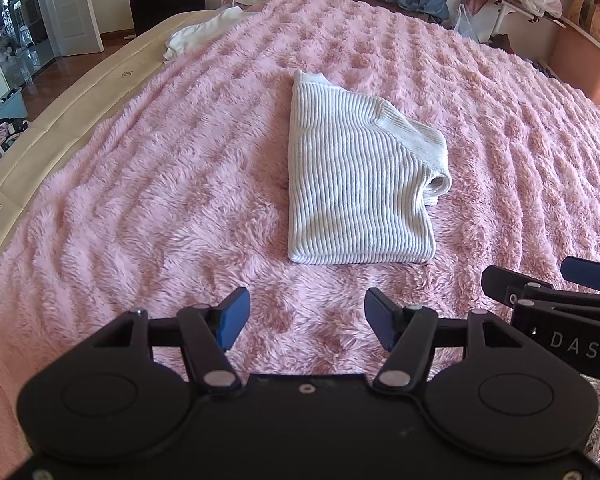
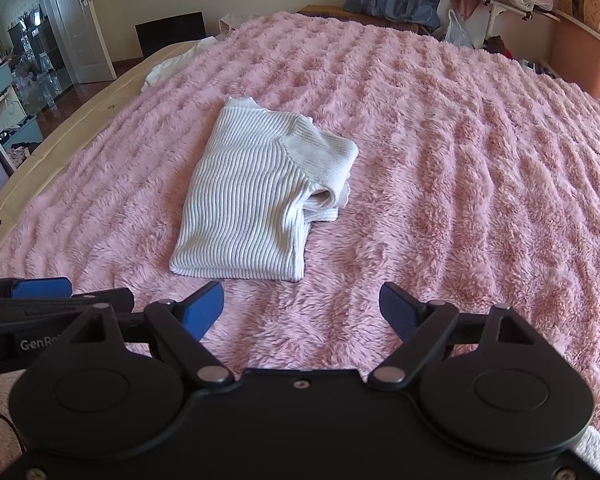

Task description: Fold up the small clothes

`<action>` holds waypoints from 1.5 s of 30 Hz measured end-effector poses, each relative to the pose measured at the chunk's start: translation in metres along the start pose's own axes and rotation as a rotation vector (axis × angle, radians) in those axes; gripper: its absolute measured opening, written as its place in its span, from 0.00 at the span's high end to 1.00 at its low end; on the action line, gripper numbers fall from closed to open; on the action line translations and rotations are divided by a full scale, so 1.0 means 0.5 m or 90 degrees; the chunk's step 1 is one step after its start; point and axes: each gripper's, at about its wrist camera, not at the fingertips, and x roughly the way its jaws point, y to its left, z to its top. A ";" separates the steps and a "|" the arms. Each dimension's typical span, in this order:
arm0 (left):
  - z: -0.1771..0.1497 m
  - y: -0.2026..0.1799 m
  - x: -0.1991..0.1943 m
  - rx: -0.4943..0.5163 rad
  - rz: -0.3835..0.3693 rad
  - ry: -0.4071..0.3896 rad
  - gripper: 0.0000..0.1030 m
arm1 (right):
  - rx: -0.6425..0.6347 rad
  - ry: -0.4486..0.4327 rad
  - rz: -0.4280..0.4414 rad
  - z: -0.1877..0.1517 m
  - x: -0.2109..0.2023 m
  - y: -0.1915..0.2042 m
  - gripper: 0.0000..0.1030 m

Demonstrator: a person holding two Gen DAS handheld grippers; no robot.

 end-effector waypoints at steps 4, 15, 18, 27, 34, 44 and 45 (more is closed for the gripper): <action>0.001 0.000 0.000 0.001 -0.001 0.000 0.35 | 0.000 -0.001 0.000 0.000 0.000 0.000 0.17; 0.000 0.001 -0.005 0.000 0.000 -0.004 0.35 | -0.002 -0.003 0.000 0.003 -0.004 0.002 0.17; 0.000 0.000 -0.005 -0.001 0.001 -0.004 0.35 | -0.001 -0.003 0.001 0.003 -0.004 0.001 0.16; 0.000 -0.002 -0.006 -0.001 0.002 -0.005 0.35 | -0.003 -0.002 0.001 0.003 -0.004 0.001 0.16; 0.001 -0.004 -0.006 0.001 0.005 -0.007 0.35 | -0.004 -0.003 0.001 0.007 -0.007 0.003 0.16; 0.003 -0.006 -0.005 0.002 0.003 -0.006 0.35 | -0.005 -0.003 0.000 0.013 -0.009 0.004 0.16; 0.004 -0.006 -0.004 0.003 0.004 -0.005 0.35 | -0.005 -0.002 0.000 0.013 -0.009 0.004 0.16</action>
